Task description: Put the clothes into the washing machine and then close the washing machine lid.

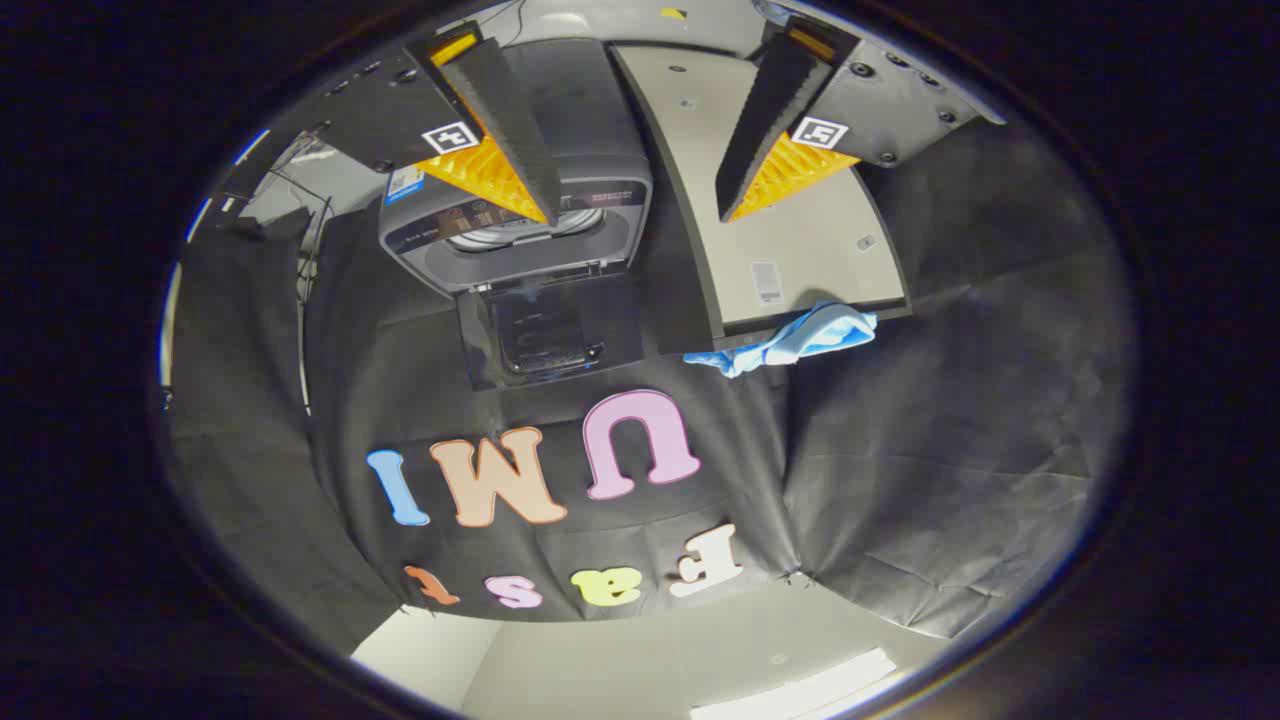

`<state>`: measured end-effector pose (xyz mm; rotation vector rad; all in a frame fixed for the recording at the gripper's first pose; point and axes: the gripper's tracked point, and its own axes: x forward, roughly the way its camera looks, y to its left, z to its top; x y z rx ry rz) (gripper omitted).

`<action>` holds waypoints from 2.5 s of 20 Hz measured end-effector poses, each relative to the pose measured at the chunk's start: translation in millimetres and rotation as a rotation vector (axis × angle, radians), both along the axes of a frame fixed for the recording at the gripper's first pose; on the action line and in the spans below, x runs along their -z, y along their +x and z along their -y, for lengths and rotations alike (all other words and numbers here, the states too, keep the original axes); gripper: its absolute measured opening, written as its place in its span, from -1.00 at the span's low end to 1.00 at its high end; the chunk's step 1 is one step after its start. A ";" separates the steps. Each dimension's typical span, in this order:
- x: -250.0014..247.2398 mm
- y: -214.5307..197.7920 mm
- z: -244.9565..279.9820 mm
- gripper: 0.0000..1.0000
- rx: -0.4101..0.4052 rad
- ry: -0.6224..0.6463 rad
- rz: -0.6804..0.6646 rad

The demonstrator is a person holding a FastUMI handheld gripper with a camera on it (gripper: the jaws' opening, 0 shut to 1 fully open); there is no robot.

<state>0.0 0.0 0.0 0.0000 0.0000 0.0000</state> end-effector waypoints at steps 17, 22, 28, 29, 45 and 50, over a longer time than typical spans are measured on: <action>14.5 17.6 8.6 0.95 0.027 -0.043 -0.029; 23.1 34.5 -0.5 0.95 0.027 -0.047 -0.067; 3.2 49.6 -42.9 0.95 0.007 -0.054 -0.100; -5.9 54.0 -54.7 0.94 0.002 -0.048 -0.098; -168.4 205.8 -207.5 0.95 -0.069 0.054 -0.142; -173.0 283.7 -241.1 0.95 -0.102 0.017 -0.174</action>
